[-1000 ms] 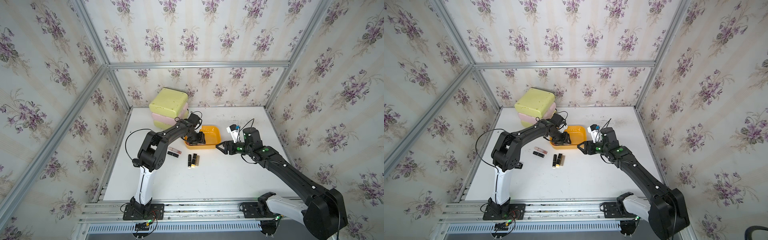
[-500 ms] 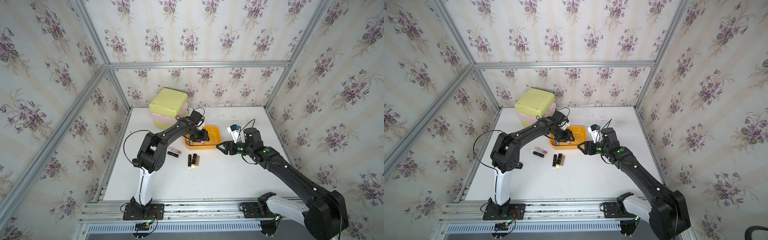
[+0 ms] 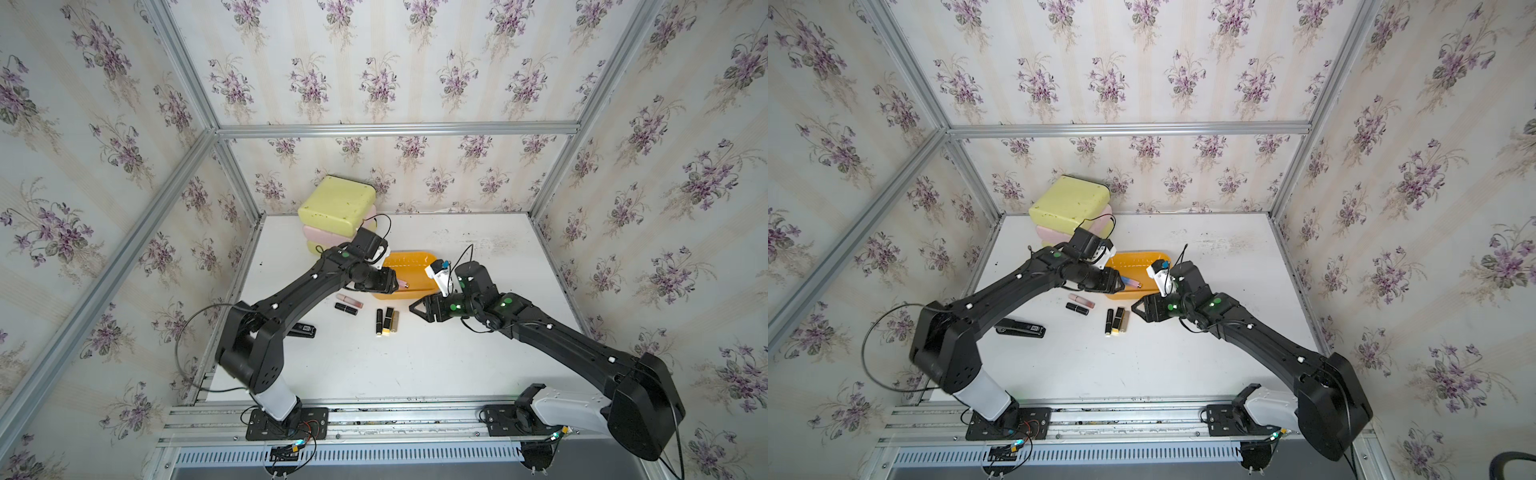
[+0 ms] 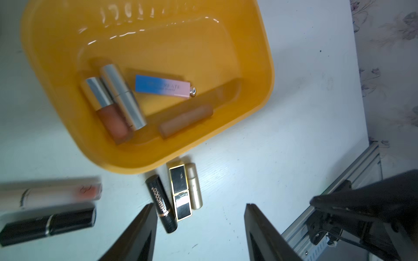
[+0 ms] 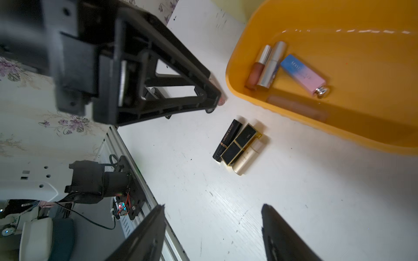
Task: Put the lipstick into the storage box
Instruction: Pick up the lipstick at the center of the board.
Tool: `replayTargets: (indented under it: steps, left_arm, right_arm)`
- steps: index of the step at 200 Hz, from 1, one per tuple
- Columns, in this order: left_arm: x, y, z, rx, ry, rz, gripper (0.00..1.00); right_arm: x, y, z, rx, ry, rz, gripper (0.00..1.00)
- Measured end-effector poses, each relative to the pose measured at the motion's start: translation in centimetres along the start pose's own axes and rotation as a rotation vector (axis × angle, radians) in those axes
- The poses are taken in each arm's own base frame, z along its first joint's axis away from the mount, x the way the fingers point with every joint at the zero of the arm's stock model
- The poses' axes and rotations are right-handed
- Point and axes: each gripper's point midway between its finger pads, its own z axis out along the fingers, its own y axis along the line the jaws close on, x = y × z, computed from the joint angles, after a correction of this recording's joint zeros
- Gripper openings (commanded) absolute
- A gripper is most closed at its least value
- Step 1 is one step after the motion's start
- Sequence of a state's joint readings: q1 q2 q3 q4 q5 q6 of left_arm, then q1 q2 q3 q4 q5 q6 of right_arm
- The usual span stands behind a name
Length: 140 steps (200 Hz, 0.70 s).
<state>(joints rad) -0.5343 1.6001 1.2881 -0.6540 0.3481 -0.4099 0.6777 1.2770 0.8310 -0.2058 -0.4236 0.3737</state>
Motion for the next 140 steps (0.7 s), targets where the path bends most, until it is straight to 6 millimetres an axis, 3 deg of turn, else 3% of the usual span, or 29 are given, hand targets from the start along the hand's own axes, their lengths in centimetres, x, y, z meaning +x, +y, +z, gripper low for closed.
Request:
replayTargets:
  steps: [39, 67, 140]
  left_arm:
    - [5.1, 3.3, -2.4, -0.074, -0.003, -0.030, 0.66]
    - [7.8, 5.1, -3.3, -0.087, -0.010, -0.063, 0.66]
    - [10.7, 7.4, -4.1, -0.057, -0.013, -0.135, 0.71]
  right_arm:
    - [3.6, 0.3, 4.9, 0.075, 0.153, 0.011, 0.70]
    - [4.9, 0.1, 7.6, 0.154, 0.218, 0.004, 0.69]
    - [5.3, -3.7, 9.7, 0.383, 0.245, 0.057, 0.62]
